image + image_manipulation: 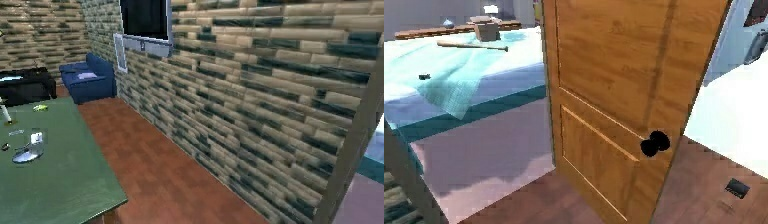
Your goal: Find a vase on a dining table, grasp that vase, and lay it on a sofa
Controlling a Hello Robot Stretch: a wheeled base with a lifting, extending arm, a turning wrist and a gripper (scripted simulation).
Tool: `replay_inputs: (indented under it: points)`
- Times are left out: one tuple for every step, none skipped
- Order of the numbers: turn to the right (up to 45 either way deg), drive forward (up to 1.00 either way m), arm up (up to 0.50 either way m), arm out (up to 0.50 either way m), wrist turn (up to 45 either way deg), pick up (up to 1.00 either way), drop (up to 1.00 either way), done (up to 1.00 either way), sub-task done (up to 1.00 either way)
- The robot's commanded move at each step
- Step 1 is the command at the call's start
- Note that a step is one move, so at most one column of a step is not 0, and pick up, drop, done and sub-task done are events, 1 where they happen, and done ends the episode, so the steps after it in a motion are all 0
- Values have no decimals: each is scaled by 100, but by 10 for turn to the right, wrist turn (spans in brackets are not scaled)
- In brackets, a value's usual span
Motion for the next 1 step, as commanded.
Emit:
replay_inputs:
  points:
    - [0, 95, 0, 0, 0, 0, 0, 0, 0]
